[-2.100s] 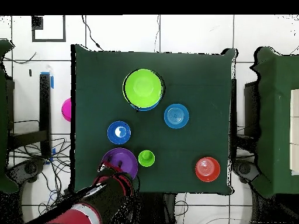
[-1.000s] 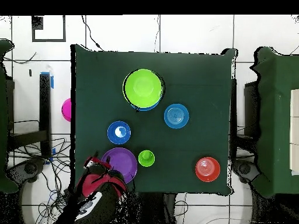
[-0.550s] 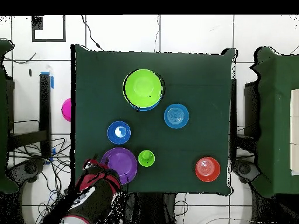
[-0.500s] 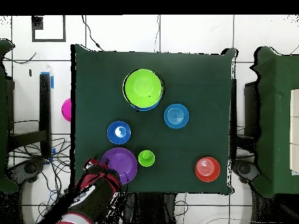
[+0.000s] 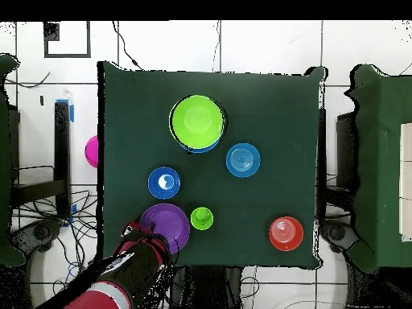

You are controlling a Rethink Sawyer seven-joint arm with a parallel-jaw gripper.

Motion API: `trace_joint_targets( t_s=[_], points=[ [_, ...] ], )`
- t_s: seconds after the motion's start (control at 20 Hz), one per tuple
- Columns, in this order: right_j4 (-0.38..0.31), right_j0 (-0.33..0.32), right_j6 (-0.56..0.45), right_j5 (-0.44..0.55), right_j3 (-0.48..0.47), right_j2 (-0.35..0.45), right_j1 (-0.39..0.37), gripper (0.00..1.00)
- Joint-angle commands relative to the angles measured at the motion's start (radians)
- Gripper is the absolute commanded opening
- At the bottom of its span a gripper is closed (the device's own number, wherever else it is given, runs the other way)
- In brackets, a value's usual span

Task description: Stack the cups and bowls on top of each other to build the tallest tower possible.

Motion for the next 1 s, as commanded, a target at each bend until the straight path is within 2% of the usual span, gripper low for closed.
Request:
trace_joint_targets(
  t_s=[0.05, 0.2, 0.4, 0.8, 0.9, 1.0],
  points=[
    [0.001, -0.020, -0.002, -0.033, -0.089, 0.037, 0.087, 0.00],
    [0.034, 0.009, 0.010, -0.077, -0.093, 0.003, 0.107, 0.00],
    [0.026, 0.000, 0.019, -0.029, -0.072, 0.014, 0.066, 0.00],
    [0.046, 0.015, 0.026, -0.021, -0.072, -0.005, 0.056, 0.00],
    [0.034, 0.014, 0.021, 0.026, -0.044, -0.009, -0.003, 0.00],
    [0.010, 0.000, 0.012, 0.104, 0.001, 0.002, -0.105, 0.00]
  ],
)
